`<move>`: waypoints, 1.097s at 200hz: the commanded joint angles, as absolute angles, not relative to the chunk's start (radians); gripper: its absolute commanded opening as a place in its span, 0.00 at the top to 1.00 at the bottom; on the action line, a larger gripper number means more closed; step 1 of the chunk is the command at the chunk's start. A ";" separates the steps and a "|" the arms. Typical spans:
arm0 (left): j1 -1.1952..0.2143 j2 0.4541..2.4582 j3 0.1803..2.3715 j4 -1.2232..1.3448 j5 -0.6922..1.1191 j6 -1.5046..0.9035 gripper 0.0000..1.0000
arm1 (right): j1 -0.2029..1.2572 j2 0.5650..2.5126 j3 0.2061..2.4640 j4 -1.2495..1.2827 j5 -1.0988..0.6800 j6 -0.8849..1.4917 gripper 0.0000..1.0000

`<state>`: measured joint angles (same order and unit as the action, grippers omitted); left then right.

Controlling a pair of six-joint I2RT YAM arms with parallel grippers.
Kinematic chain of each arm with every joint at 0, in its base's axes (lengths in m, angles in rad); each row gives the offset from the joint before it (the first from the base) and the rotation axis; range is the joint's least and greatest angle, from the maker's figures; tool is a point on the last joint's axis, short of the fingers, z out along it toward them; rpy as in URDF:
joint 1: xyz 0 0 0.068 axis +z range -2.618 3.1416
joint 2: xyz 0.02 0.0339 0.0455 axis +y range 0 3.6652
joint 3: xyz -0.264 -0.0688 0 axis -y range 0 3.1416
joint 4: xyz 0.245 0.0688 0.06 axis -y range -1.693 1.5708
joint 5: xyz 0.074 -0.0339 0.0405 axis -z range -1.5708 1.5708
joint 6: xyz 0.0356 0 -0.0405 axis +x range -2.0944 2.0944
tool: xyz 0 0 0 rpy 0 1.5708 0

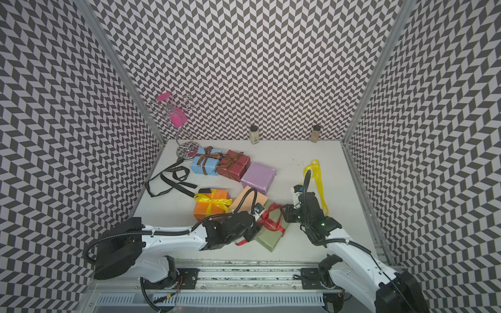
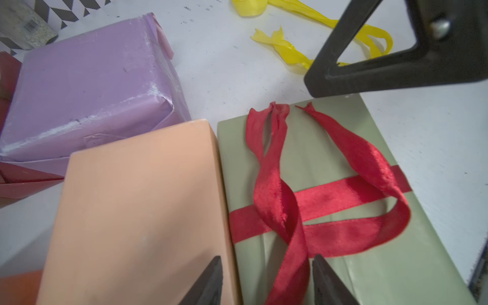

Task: Untie the ribbon bows on the gift boxes
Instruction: Untie the ribbon from the gift box.

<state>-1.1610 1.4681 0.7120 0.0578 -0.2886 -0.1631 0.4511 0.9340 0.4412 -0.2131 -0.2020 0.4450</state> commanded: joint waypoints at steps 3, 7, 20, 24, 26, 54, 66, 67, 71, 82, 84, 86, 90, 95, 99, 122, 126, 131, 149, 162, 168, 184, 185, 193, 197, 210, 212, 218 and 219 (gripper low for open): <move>-1.135 1.448 0.693 0.106 -0.222 -0.150 0.52 | 0.452 0.922 0.444 -0.189 -0.217 0.434 0.67; -1.131 1.445 0.689 0.108 -0.211 -0.148 0.54 | 0.451 0.922 0.445 -0.189 -0.219 0.433 0.67; -1.123 1.431 0.673 0.118 -0.178 -0.144 0.61 | 0.451 0.921 0.445 -0.189 -0.222 0.431 0.67; -1.120 1.428 0.669 0.123 -0.167 -0.144 0.63 | 0.452 0.920 0.444 -0.189 -0.223 0.431 0.67; -1.120 1.425 0.667 0.125 -0.163 -0.143 0.64 | 0.451 0.920 0.445 -0.188 -0.224 0.431 0.67; -1.109 1.396 0.646 0.138 -0.114 -0.145 0.78 | 0.451 0.917 0.443 -0.186 -0.230 0.430 0.67; -1.105 1.378 0.641 0.131 -0.119 -0.154 0.83 | 0.452 0.915 0.443 -0.183 -0.234 0.430 0.67; -1.104 1.375 0.641 0.130 -0.119 -0.155 0.83 | 0.451 0.915 0.443 -0.183 -0.235 0.430 0.67; -1.100 1.367 0.639 0.127 -0.123 -0.160 0.84 | 0.451 0.916 0.443 -0.183 -0.236 0.430 0.67; -1.088 1.335 0.629 0.117 -0.132 -0.177 0.88 | 0.451 0.917 0.443 -0.181 -0.240 0.429 0.67; -1.085 1.327 0.627 0.114 -0.134 -0.181 0.89 | 0.451 0.917 0.443 -0.181 -0.241 0.429 0.67; -1.081 1.320 0.625 0.109 -0.137 -0.184 0.90 | 0.451 0.917 0.443 -0.181 -0.242 0.429 0.67; -1.075 1.304 0.622 0.102 -0.140 -0.192 0.90 | 0.451 0.919 0.443 -0.180 -0.244 0.428 0.67; -1.067 1.283 0.616 0.090 -0.149 -0.201 0.91 | 0.452 0.919 0.443 -0.179 -0.244 0.427 0.67; -1.062 1.264 0.613 0.080 -0.158 -0.209 0.92 | 0.452 0.920 0.443 -0.179 -0.245 0.427 0.68; -1.039 1.143 0.587 0.026 -0.267 -0.261 0.96 | 0.453 0.920 0.449 -0.181 -0.254 0.424 0.68; -1.036 1.122 0.583 0.017 -0.292 -0.273 0.96 | 0.451 0.919 0.449 -0.181 -0.256 0.422 0.68; -1.033 1.097 0.578 0.005 -0.328 -0.292 0.97 | 0.451 0.919 0.451 -0.181 -0.256 0.422 0.68; -1.011 1.033 0.556 -0.035 -0.463 -0.386 0.97 | 0.452 0.918 0.457 -0.182 -0.256 0.417 0.68; -0.970 1.005 0.535 -0.076 -0.507 -0.490 0.97 | 0.452 0.920 0.462 -0.184 -0.260 0.416 0.69; -0.950 0.994 0.520 -0.090 -0.514 -0.528 0.97 | 0.451 0.922 0.466 -0.185 -0.262 0.414 0.69; -0.918 0.961 0.474 -0.093 -0.522 -0.594 0.97 | 0.452 0.922 0.472 -0.190 -0.268 0.413 0.70; -0.917 0.960 0.471 -0.093 -0.522 -0.595 0.97 | 0.452 0.922 0.472 -0.190 -0.268 0.413 0.70; -0.911 0.942 0.453 -0.091 -0.529 -0.614 0.97 | 0.454 0.920 0.475 -0.194 -0.270 0.413 0.70; -0.909 0.934 0.446 -0.093 -0.533 -0.621 0.97 | 0.453 0.919 0.477 -0.196 -0.271 0.413 0.70; -0.904 0.917 0.436 -0.091 -0.532 -0.624 0.91 | 0.456 0.914 0.483 -0.199 -0.264 0.411 0.70; -0.904 0.915 0.436 -0.093 -0.534 -0.625 0.89 | 0.456 0.914 0.484 -0.200 -0.260 0.411 0.70; -0.904 0.912 0.437 -0.096 -0.537 -0.626 0.85 | 0.458 0.914 0.487 -0.203 -0.247 0.413 0.70; -0.904 0.912 0.437 -0.097 -0.537 -0.626 0.85 | 0.458 0.913 0.488 -0.203 -0.246 0.413 0.70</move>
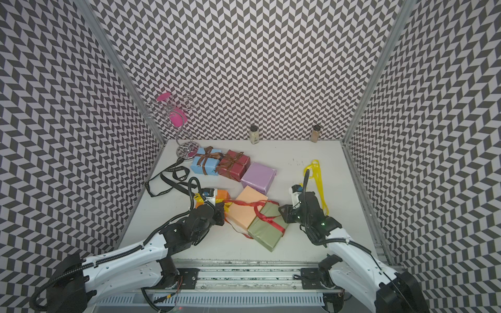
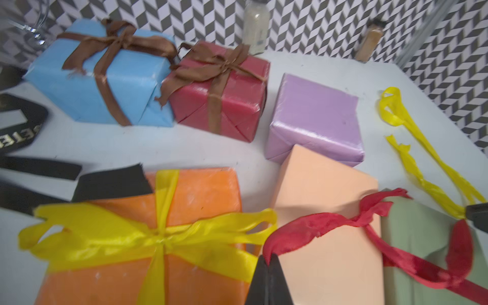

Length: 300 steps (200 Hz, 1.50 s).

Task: Untie the ribbon bows on the gift boxes
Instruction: Untie the ribbon from the gift box, then pull the ribbon from the gift box.

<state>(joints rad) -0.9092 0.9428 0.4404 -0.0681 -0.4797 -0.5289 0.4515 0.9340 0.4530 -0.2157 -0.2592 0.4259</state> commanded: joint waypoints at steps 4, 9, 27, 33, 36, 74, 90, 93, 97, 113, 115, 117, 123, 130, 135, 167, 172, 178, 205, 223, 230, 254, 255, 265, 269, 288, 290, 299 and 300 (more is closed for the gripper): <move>-0.903 0.911 0.439 -0.097 -0.536 -0.623 0.82 | 0.461 0.914 0.491 -0.207 -0.243 0.413 0.71; -0.902 0.911 0.441 -0.094 -0.529 -0.618 0.80 | 0.465 0.914 0.497 -0.212 -0.241 0.411 0.70; -0.903 0.916 0.445 -0.053 -0.446 -0.559 0.72 | 0.489 0.908 0.517 -0.231 -0.242 0.404 0.69; -0.902 0.918 0.444 -0.029 -0.404 -0.534 0.69 | 0.499 0.905 0.522 -0.234 -0.242 0.403 0.69; -0.902 0.920 0.445 -0.016 -0.381 -0.523 0.68 | 0.507 0.904 0.526 -0.236 -0.243 0.403 0.68; -0.916 0.975 0.437 0.126 -0.107 -0.422 0.42 | 0.599 0.942 0.557 -0.256 -0.270 0.375 0.58; -0.937 1.006 0.434 0.157 -0.069 -0.402 0.37 | 0.663 0.963 0.592 -0.306 -0.221 0.363 0.57; -0.941 1.011 0.434 0.160 -0.065 -0.399 0.36 | 0.675 0.967 0.598 -0.316 -0.212 0.364 0.56; -0.948 1.017 0.434 0.162 -0.064 -0.399 0.35 | 0.689 0.971 0.604 -0.329 -0.201 0.366 0.56; -0.971 1.032 0.432 0.170 -0.056 -0.366 0.28 | 0.725 0.994 0.630 -0.374 -0.178 0.375 0.55; -0.974 1.033 0.432 0.170 -0.056 -0.364 0.27 | 0.730 0.997 0.632 -0.378 -0.178 0.376 0.55; -0.976 1.035 0.431 0.170 -0.056 -0.362 0.27 | 0.734 0.999 0.635 -0.383 -0.178 0.377 0.55; -0.982 1.037 0.432 0.169 -0.055 -0.357 0.25 | 0.749 1.005 0.640 -0.400 -0.172 0.381 0.54; -0.989 1.038 0.432 0.169 -0.053 -0.352 0.23 | 0.766 1.008 0.646 -0.419 -0.161 0.389 0.53; -0.992 1.040 0.431 0.167 -0.051 -0.349 0.23 | 0.779 1.006 0.647 -0.429 -0.150 0.394 0.52; -0.999 1.041 0.420 0.163 -0.054 -0.342 0.23 | 0.834 0.983 0.617 -0.462 -0.128 0.424 0.52; -0.999 1.041 0.418 0.164 -0.054 -0.342 0.23 | 0.835 0.983 0.608 -0.462 -0.121 0.433 0.54; -0.999 1.042 0.414 0.166 -0.054 -0.342 0.23 | 0.835 0.986 0.601 -0.465 -0.111 0.446 0.56; -1.003 1.049 0.402 0.173 -0.046 -0.346 0.23 | 0.835 1.024 0.606 -0.470 -0.061 0.481 0.60; -1.013 1.062 0.397 0.181 -0.053 -0.352 0.22 | 0.836 1.064 0.621 -0.475 -0.005 0.485 0.60; -1.021 1.072 0.397 0.181 -0.063 -0.358 0.23 | 0.835 1.077 0.626 -0.478 0.019 0.485 0.60; -1.055 1.111 0.404 0.181 -0.087 -0.365 0.24 | 0.834 1.127 0.653 -0.489 0.076 0.479 0.62; -1.057 1.113 0.405 0.182 -0.088 -0.366 0.24 | 0.834 1.129 0.653 -0.489 0.076 0.477 0.62; -1.071 1.127 0.403 0.191 -0.094 -0.370 0.24 | 0.832 1.150 0.660 -0.481 0.075 0.468 0.62; -1.076 1.132 0.402 0.195 -0.096 -0.374 0.24 | 0.832 1.158 0.663 -0.479 0.075 0.464 0.62; -1.087 1.155 0.399 0.216 -0.098 -0.389 0.24 | 0.830 1.200 0.688 -0.482 0.084 0.448 0.59; -1.087 1.157 0.400 0.219 -0.097 -0.390 0.25 | 0.831 1.204 0.690 -0.482 0.085 0.446 0.59; -1.091 1.169 0.399 0.233 -0.097 -0.390 0.25 | 0.831 1.221 0.700 -0.486 0.091 0.441 0.57; -1.091 1.170 0.399 0.235 -0.097 -0.390 0.25 | 0.831 1.224 0.702 -0.487 0.092 0.440 0.57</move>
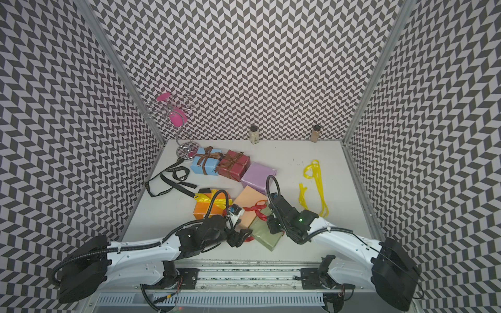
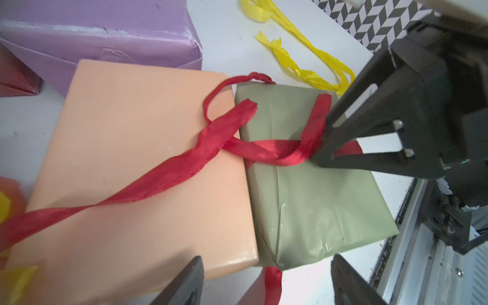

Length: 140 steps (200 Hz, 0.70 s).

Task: Untie the ribbon bows on the gift boxes
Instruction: Pull the ribbon from the gift box.

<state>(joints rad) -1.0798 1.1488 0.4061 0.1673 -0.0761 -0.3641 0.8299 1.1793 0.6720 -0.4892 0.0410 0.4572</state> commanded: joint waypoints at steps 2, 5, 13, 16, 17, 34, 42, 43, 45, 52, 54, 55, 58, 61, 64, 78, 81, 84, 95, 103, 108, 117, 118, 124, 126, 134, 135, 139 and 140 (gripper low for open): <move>-1.092 1.173 0.398 0.238 -0.097 -0.390 0.25 | 0.831 1.229 0.705 -0.488 0.093 0.438 0.56; -1.092 1.178 0.398 0.244 -0.098 -0.390 0.25 | 0.830 1.234 0.708 -0.490 0.096 0.436 0.56; -1.094 1.193 0.400 0.256 -0.102 -0.390 0.25 | 0.831 1.247 0.718 -0.499 0.105 0.430 0.56; -1.094 1.200 0.402 0.260 -0.105 -0.391 0.26 | 0.831 1.252 0.722 -0.503 0.107 0.427 0.56; -1.094 1.202 0.402 0.261 -0.106 -0.390 0.26 | 0.830 1.254 0.723 -0.504 0.108 0.426 0.56; -1.094 1.246 0.413 0.268 -0.139 -0.432 0.27 | 0.830 1.273 0.735 -0.518 0.117 0.416 0.56; -1.094 1.268 0.422 0.268 -0.155 -0.436 0.27 | 0.831 1.280 0.736 -0.520 0.116 0.410 0.57; -1.094 1.271 0.423 0.268 -0.156 -0.436 0.27 | 0.831 1.280 0.737 -0.520 0.115 0.409 0.57; -1.094 1.277 0.424 0.268 -0.160 -0.438 0.27 | 0.831 1.283 0.738 -0.520 0.114 0.408 0.57; -1.094 1.292 0.432 0.267 -0.172 -0.441 0.27 | 0.830 1.289 0.739 -0.522 0.110 0.403 0.59; -1.095 1.297 0.432 0.267 -0.175 -0.442 0.27 | 0.830 1.291 0.739 -0.523 0.108 0.403 0.59; -1.095 1.299 0.433 0.267 -0.176 -0.443 0.27 | 0.831 1.292 0.739 -0.523 0.107 0.401 0.60; -1.095 1.304 0.436 0.267 -0.181 -0.444 0.27 | 0.831 1.295 0.739 -0.523 0.105 0.400 0.60; -1.094 1.311 0.437 0.267 -0.183 -0.445 0.27 | 0.831 1.298 0.739 -0.524 0.103 0.398 0.60; -1.095 1.316 0.440 0.268 -0.186 -0.447 0.27 | 0.831 1.301 0.738 -0.524 0.100 0.396 0.61; -1.095 1.339 0.443 0.279 -0.191 -0.450 0.27 | 0.833 1.319 0.738 -0.526 0.094 0.389 0.62; -1.095 1.343 0.443 0.282 -0.192 -0.452 0.27 | 0.833 1.323 0.738 -0.526 0.094 0.387 0.63; -1.095 1.347 0.444 0.284 -0.192 -0.453 0.27 | 0.832 1.328 0.738 -0.529 0.094 0.386 0.63; -1.095 1.365 0.450 0.288 -0.194 -0.453 0.27 | 0.832 1.341 0.736 -0.532 0.097 0.381 0.64; -1.095 1.378 0.457 0.286 -0.196 -0.454 0.28 | 0.834 1.350 0.736 -0.535 0.103 0.378 0.65; -1.095 1.385 0.462 0.282 -0.197 -0.454 0.28 | 0.834 1.354 0.736 -0.537 0.106 0.377 0.67; -1.099 1.397 0.469 0.275 -0.203 -0.454 0.28 | 0.834 1.363 0.737 -0.541 0.114 0.374 0.69; -1.100 1.398 0.471 0.274 -0.204 -0.452 0.28 | 0.834 1.364 0.738 -0.542 0.115 0.373 0.69; -1.104 1.405 0.475 0.268 -0.212 -0.452 0.28 | 0.834 1.370 0.739 -0.544 0.121 0.372 0.71; -1.105 1.406 0.477 0.266 -0.214 -0.452 0.28 | 0.834 1.372 0.739 -0.545 0.123 0.371 0.71; -1.112 1.412 0.481 0.259 -0.224 -0.452 0.28 | 0.834 1.377 0.742 -0.547 0.124 0.372 0.74; -1.113 1.412 0.482 0.257 -0.226 -0.451 0.28 | 0.834 1.377 0.742 -0.547 0.124 0.371 0.75; -1.116 1.414 0.485 0.254 -0.232 -0.451 0.28 | 0.834 1.378 0.742 -0.546 0.123 0.370 0.76; -1.116 1.414 0.485 0.254 -0.232 -0.451 0.28 | 0.834 1.378 0.742 -0.546 0.123 0.370 0.77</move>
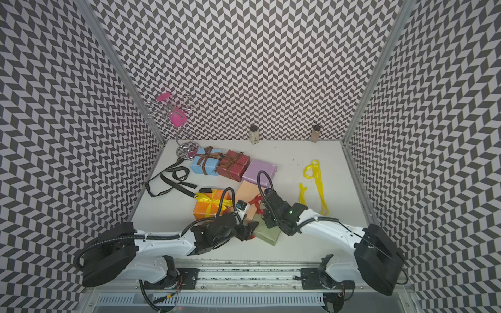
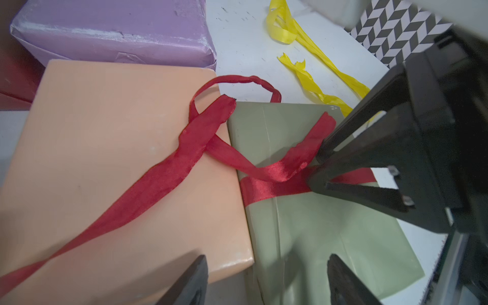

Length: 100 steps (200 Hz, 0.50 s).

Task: Untie the ribbon bows on the gift boxes
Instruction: Pull the ribbon from the gift box.

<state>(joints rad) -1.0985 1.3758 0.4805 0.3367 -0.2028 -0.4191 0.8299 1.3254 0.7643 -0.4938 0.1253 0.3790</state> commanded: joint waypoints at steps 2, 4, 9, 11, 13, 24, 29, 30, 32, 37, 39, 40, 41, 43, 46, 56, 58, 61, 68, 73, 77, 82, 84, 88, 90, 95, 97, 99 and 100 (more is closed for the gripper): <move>-1.118 1.415 0.487 0.252 -0.235 -0.451 0.28 | 0.834 1.376 0.742 -0.545 0.124 0.370 0.78; -1.119 1.416 0.488 0.251 -0.237 -0.450 0.28 | 0.834 1.376 0.742 -0.543 0.124 0.371 0.78; -1.122 1.416 0.488 0.247 -0.241 -0.450 0.28 | 0.834 1.375 0.743 -0.543 0.124 0.370 0.80; -1.123 1.416 0.488 0.247 -0.243 -0.450 0.28 | 0.834 1.373 0.744 -0.543 0.124 0.370 0.81; -1.124 1.415 0.489 0.246 -0.244 -0.450 0.28 | 0.834 1.373 0.743 -0.543 0.124 0.370 0.82; -1.128 1.411 0.491 0.241 -0.250 -0.452 0.28 | 0.833 1.366 0.744 -0.537 0.122 0.371 0.87; -1.130 1.408 0.491 0.237 -0.251 -0.452 0.28 | 0.834 1.361 0.744 -0.534 0.118 0.371 0.89; -1.130 1.407 0.492 0.237 -0.251 -0.452 0.28 | 0.834 1.360 0.744 -0.534 0.118 0.371 0.90; -1.131 1.406 0.493 0.236 -0.253 -0.452 0.28 | 0.834 1.358 0.743 -0.532 0.116 0.371 0.90; -1.133 1.402 0.493 0.231 -0.255 -0.450 0.28 | 0.834 1.354 0.742 -0.528 0.110 0.371 0.92; -1.135 1.400 0.495 0.230 -0.256 -0.450 0.28 | 0.834 1.352 0.742 -0.525 0.108 0.371 0.93; -1.134 1.399 0.495 0.228 -0.256 -0.450 0.28 | 0.833 1.350 0.742 -0.524 0.107 0.371 0.93; -1.135 1.398 0.494 0.228 -0.257 -0.450 0.28 | 0.833 1.349 0.742 -0.523 0.105 0.371 0.93; -1.136 1.396 0.495 0.226 -0.257 -0.449 0.28 | 0.833 1.347 0.741 -0.522 0.101 0.371 0.94; -1.138 1.393 0.495 0.222 -0.259 -0.449 0.28 | 0.833 1.345 0.741 -0.518 0.097 0.371 0.95; -1.142 1.382 0.499 0.207 -0.259 -0.445 0.28 | 0.833 1.331 0.739 -0.505 0.074 0.373 0.99; -1.143 1.379 0.501 0.205 -0.260 -0.444 0.28 | 0.832 1.326 0.739 -0.502 0.070 0.373 1.00; -1.144 1.376 0.502 0.198 -0.261 -0.443 0.28 | 0.832 1.321 0.738 -0.496 0.061 0.374 1.00; -1.151 1.367 0.504 0.184 -0.269 -0.442 0.28 | 0.830 1.309 0.735 -0.483 0.044 0.376 1.00; -1.154 1.359 0.504 0.176 -0.273 -0.443 0.28 | 0.831 1.299 0.734 -0.476 0.033 0.377 1.00; -1.159 1.354 0.503 0.170 -0.278 -0.445 0.28 | 0.829 1.294 0.734 -0.470 0.023 0.377 1.00; -1.163 1.348 0.502 0.163 -0.283 -0.447 0.28 | 0.828 1.287 0.733 -0.464 0.009 0.377 1.00; -1.165 1.345 0.502 0.160 -0.285 -0.446 0.28 | 0.827 1.284 0.734 -0.463 0.004 0.377 1.00; -1.168 1.339 0.499 0.156 -0.288 -0.450 0.28 | 0.825 1.279 0.735 -0.459 -0.006 0.377 1.00; -1.169 1.336 0.499 0.153 -0.289 -0.452 0.28 | 0.825 1.276 0.735 -0.458 -0.012 0.377 1.00; -1.173 1.329 0.496 0.149 -0.291 -0.456 0.28 | 0.822 1.269 0.736 -0.454 -0.025 0.376 1.00; -1.173 1.327 0.493 0.148 -0.293 -0.459 0.28 | 0.821 1.267 0.736 -0.452 -0.030 0.376 1.00; -1.173 1.325 0.491 0.147 -0.294 -0.460 0.28 | 0.821 1.265 0.736 -0.451 -0.036 0.375 1.00; -1.173 1.324 0.490 0.147 -0.294 -0.462 0.28 | 0.821 1.264 0.736 -0.450 -0.038 0.374 1.00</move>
